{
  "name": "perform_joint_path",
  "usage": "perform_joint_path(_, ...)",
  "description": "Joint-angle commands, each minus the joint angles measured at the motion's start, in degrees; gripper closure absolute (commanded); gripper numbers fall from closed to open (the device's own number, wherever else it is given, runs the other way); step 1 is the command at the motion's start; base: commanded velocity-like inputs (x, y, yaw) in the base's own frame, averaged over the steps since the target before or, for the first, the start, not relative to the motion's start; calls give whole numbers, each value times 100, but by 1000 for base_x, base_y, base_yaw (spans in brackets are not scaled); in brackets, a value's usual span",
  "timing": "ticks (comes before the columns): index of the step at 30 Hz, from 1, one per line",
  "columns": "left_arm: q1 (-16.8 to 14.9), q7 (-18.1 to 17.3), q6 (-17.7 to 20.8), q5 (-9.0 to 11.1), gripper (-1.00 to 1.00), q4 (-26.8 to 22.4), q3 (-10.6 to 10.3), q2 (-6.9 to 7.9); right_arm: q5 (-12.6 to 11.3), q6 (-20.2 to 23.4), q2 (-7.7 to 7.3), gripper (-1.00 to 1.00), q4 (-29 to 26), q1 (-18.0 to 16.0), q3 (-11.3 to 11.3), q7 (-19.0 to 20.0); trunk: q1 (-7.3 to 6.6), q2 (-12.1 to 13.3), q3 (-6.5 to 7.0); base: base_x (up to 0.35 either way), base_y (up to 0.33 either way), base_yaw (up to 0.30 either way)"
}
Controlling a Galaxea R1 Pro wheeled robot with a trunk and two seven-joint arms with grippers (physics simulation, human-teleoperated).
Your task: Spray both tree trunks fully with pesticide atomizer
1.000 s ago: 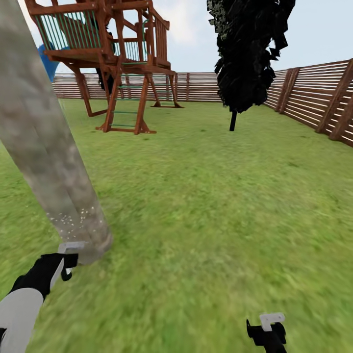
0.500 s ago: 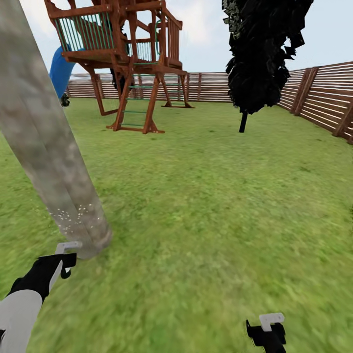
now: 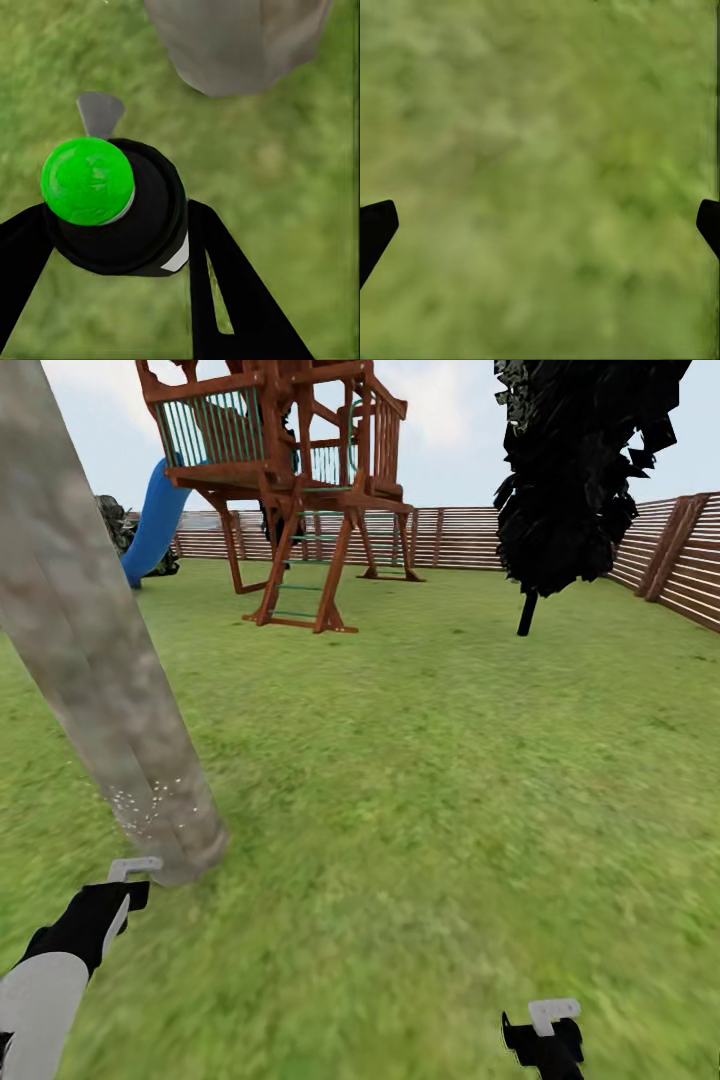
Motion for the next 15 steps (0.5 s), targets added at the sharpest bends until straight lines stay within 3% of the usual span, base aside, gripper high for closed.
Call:
perform_joint_path(1,-3,0,28,-16,100,-9,16,-35,61,-18,2,-100,8,-4,-43,-14,1,-2,-5,176,-244,5)
perform_joint_path(7,-3,0,28,-14,100,-10,12,-174,61,-18,3,-100,8,-5,-43,-14,1,-2,-5,176,-244,1)
perform_joint_path(15,-3,7,28,-7,100,-78,40,-171,61,-18,12,-100,8,-4,-43,-14,1,-2,-5,176,-244,263)
